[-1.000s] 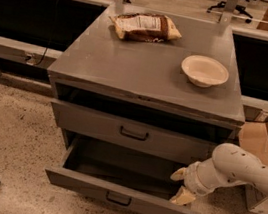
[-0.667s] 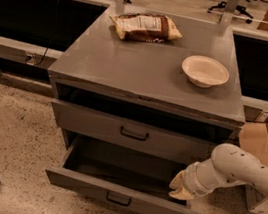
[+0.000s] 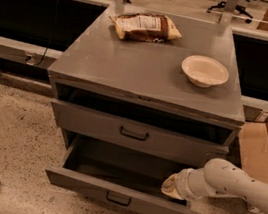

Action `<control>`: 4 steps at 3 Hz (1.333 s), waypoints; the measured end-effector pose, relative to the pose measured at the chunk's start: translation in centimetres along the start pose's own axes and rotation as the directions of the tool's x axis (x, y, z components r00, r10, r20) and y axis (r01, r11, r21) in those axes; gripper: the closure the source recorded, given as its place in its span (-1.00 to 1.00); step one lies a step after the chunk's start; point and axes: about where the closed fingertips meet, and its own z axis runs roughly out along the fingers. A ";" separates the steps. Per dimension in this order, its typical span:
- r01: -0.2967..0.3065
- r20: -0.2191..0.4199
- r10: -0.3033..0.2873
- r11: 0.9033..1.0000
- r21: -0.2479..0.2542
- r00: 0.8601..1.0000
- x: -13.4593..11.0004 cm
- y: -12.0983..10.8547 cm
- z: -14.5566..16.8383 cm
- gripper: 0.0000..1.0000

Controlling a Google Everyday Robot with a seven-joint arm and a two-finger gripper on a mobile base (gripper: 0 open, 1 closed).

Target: Open middle drawer

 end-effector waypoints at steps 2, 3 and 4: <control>-0.005 0.027 0.003 0.998 0.066 1.000 0.2 -2.0 4.3 1.00; -0.002 0.041 0.002 1.000 -0.007 0.999 0.5 -1.5 6.5 1.00; 0.014 0.059 -0.006 0.989 -0.146 0.998 1.0 0.9 7.0 1.00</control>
Offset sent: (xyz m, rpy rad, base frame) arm 0.0446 0.0200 -0.0575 0.0345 -0.0571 -0.0361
